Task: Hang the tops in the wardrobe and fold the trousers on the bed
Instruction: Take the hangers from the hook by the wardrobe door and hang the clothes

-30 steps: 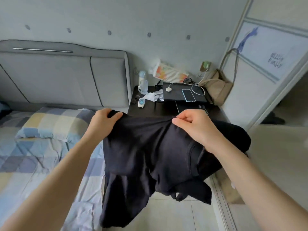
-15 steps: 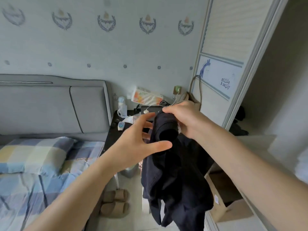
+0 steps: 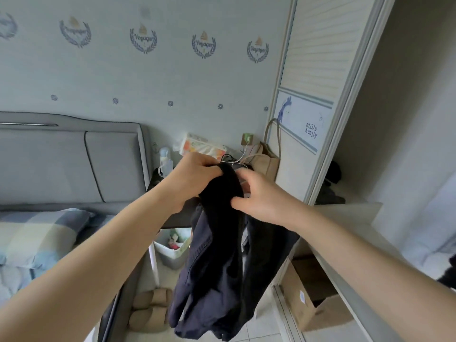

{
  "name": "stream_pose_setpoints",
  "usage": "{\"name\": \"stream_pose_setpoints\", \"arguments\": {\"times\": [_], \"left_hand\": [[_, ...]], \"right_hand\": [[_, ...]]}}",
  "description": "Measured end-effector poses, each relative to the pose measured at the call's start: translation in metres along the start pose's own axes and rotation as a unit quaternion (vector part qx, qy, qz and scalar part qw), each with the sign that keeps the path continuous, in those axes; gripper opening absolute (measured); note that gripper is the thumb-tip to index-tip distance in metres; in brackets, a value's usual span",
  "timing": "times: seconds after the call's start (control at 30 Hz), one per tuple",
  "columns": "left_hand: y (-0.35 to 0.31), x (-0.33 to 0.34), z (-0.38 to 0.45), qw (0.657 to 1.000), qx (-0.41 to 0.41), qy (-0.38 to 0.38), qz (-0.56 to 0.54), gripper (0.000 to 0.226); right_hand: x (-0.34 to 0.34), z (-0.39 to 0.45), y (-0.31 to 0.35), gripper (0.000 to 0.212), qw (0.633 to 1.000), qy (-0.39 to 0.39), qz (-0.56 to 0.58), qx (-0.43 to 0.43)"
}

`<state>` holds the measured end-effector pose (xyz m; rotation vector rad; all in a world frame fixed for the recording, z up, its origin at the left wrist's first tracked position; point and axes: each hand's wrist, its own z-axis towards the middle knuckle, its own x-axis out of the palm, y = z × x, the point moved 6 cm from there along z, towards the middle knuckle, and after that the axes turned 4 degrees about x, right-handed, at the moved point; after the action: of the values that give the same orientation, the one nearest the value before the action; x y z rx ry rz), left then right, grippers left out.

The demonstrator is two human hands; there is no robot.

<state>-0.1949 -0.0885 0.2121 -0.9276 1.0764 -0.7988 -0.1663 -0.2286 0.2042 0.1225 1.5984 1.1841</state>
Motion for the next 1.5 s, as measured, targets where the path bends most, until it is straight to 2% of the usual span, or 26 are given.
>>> {"name": "stream_pose_setpoints", "arguments": {"times": [0.1,0.17,0.23,0.33,0.37,0.43,0.5,0.57,0.63,0.7,0.73,0.77,0.83,0.87,0.9,0.93,1.0,1.07,1.13,1.17,1.27,1.3,1.37,1.43,1.5], "left_hand": [[-0.008,0.000,0.002,0.997,0.027,0.025,0.070,0.012],[-0.012,0.001,0.004,0.993,0.035,0.048,0.100,0.019],[-0.019,0.006,0.005,0.994,0.033,0.065,0.087,0.021],[-0.026,0.014,0.011,0.997,0.021,0.071,0.007,0.018],[-0.026,0.014,0.015,0.998,0.018,0.066,0.005,0.016],[-0.021,0.010,0.030,0.994,0.041,0.038,0.090,0.020],[-0.010,0.009,0.044,0.968,0.072,0.028,0.239,0.027],[0.008,0.019,0.053,0.940,0.081,0.078,0.323,0.026],[0.027,0.034,0.060,0.904,0.088,0.122,0.401,0.027],[0.039,0.050,0.067,0.857,0.084,0.148,0.486,0.017],[0.042,0.059,0.070,0.850,0.065,0.159,0.499,0.021],[0.045,0.068,0.074,0.865,0.037,0.173,0.469,0.025],[0.046,0.092,0.081,0.933,-0.043,0.219,0.281,0.020],[0.043,0.102,0.080,0.952,-0.085,0.241,0.170,0.011],[0.037,0.114,0.079,0.954,-0.120,0.266,0.064,0.002],[0.031,0.128,0.079,0.944,-0.153,0.290,-0.031,0.007],[0.019,0.154,0.080,0.901,-0.204,0.331,-0.189,0.015],[0.006,0.176,0.084,0.852,-0.230,0.374,-0.284,0.021],[-0.006,0.198,0.089,0.814,-0.231,0.443,-0.295,0.021],[-0.010,0.206,0.093,0.811,-0.218,0.475,-0.262,0.021],[-0.016,0.228,0.106,0.840,-0.152,0.513,-0.088,0.013],[-0.018,0.237,0.112,0.844,-0.128,0.519,-0.044,0.017],[-0.022,0.252,0.128,0.872,-0.087,0.482,-0.011,0.026],[-0.026,0.262,0.150,0.907,-0.084,0.409,-0.054,0.033],[-0.033,0.272,0.171,0.923,-0.086,0.354,-0.125,0.031]], "right_hand": [[-0.019,-0.007,-0.027,0.025,0.998,-0.007,-0.035,0.042],[-0.037,-0.012,-0.047,0.022,0.990,-0.068,-0.108,0.061],[-0.047,-0.019,-0.062,0.021,0.975,-0.124,-0.173,0.070],[-0.058,-0.024,-0.085,0.015,0.962,-0.144,-0.207,0.103],[-0.063,-0.025,-0.092,0.009,0.970,-0.131,-0.163,0.127],[-0.074,-0.033,-0.103,0.013,0.979,-0.086,0.025,0.183],[-0.082,-0.044,-0.101,0.016,0.948,-0.058,0.230,0.212],[-0.096,-0.050,-0.095,0.018,0.915,-0.063,0.352,0.188],[-0.112,-0.056,-0.090,0.019,0.904,-0.078,0.389,0.158],[-0.129,-0.063,-0.087,0.019,0.908,-0.103,0.382,0.137],[-0.138,-0.066,-0.089,0.019,0.914,-0.119,0.366,0.129],[-0.147,-0.070,-0.090,0.019,0.919,-0.134,0.348,0.125],[-0.166,-0.080,-0.095,0.018,0.927,-0.172,0.308,0.125],[-0.173,-0.083,-0.098,0.021,0.931,-0.188,0.288,0.125],[-0.180,-0.088,-0.101,0.024,0.932,-0.207,0.268,0.130],[-0.189,-0.092,-0.107,0.025,0.932,-0.230,0.246,0.136],[-0.207,-0.100,-0.121,0.023,0.925,-0.278,0.209,0.153],[-0.222,-0.107,-0.138,0.032,0.917,-0.323,0.151,0.177],[-0.236,-0.117,-0.154,0.038,0.902,-0.370,0.083,0.208],[-0.242,-0.122,-0.163,0.036,0.891,-0.390,0.054,0.226],[-0.249,-0.135,-0.191,0.033,0.868,-0.415,0.006,0.272],[-0.251,-0.138,-0.200,0.035,0.864,-0.417,-0.001,0.282],[-0.253,-0.141,-0.214,0.039,0.858,-0.428,0.005,0.285],[-0.257,-0.140,-0.221,0.041,0.848,-0.443,0.019,0.289],[-0.263,-0.136,-0.224,0.042,0.849,-0.444,0.020,0.287]]}}
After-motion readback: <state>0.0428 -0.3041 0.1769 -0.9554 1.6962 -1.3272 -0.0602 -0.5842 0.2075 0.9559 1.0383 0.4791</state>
